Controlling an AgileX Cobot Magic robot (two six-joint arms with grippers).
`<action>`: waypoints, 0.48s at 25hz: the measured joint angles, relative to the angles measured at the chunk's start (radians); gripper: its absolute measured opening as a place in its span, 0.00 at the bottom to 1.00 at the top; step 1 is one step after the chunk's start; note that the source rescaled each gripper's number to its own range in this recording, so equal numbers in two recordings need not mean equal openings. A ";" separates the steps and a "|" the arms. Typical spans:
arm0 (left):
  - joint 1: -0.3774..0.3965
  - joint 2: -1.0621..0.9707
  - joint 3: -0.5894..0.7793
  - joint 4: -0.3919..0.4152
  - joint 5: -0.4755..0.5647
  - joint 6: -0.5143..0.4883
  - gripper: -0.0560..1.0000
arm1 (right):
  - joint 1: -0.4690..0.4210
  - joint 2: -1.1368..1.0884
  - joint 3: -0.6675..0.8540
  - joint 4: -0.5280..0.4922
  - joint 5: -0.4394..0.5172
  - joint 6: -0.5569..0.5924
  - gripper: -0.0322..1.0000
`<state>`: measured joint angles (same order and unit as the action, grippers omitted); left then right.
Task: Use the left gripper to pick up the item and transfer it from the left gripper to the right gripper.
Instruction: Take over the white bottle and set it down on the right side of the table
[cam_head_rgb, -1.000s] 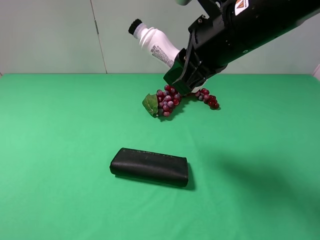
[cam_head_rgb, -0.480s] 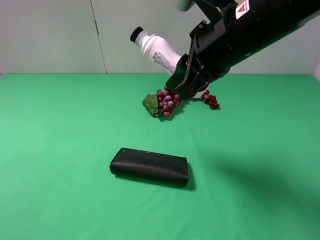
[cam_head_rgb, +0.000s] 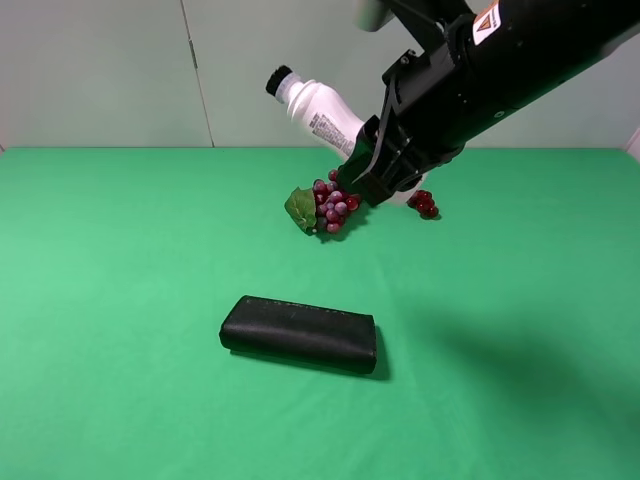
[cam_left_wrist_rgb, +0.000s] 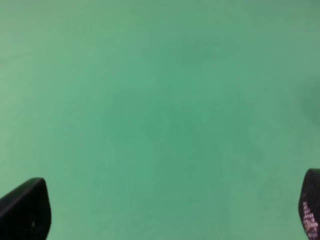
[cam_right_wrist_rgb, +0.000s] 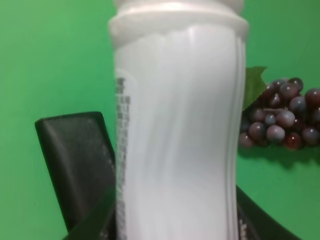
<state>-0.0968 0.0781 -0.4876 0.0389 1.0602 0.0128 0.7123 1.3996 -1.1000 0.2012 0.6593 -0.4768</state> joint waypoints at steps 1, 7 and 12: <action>0.000 0.000 0.000 -0.003 -0.001 0.004 0.99 | 0.000 0.000 0.000 0.000 0.007 0.000 0.03; 0.000 0.000 0.000 -0.007 -0.001 0.012 0.99 | 0.000 0.000 0.000 0.000 0.010 0.012 0.03; 0.000 0.000 0.000 -0.008 -0.001 0.012 0.99 | 0.000 0.000 0.000 -0.001 0.014 0.053 0.03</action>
<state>-0.0968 0.0781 -0.4876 0.0308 1.0592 0.0250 0.7123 1.3996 -1.1000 0.2003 0.6736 -0.4241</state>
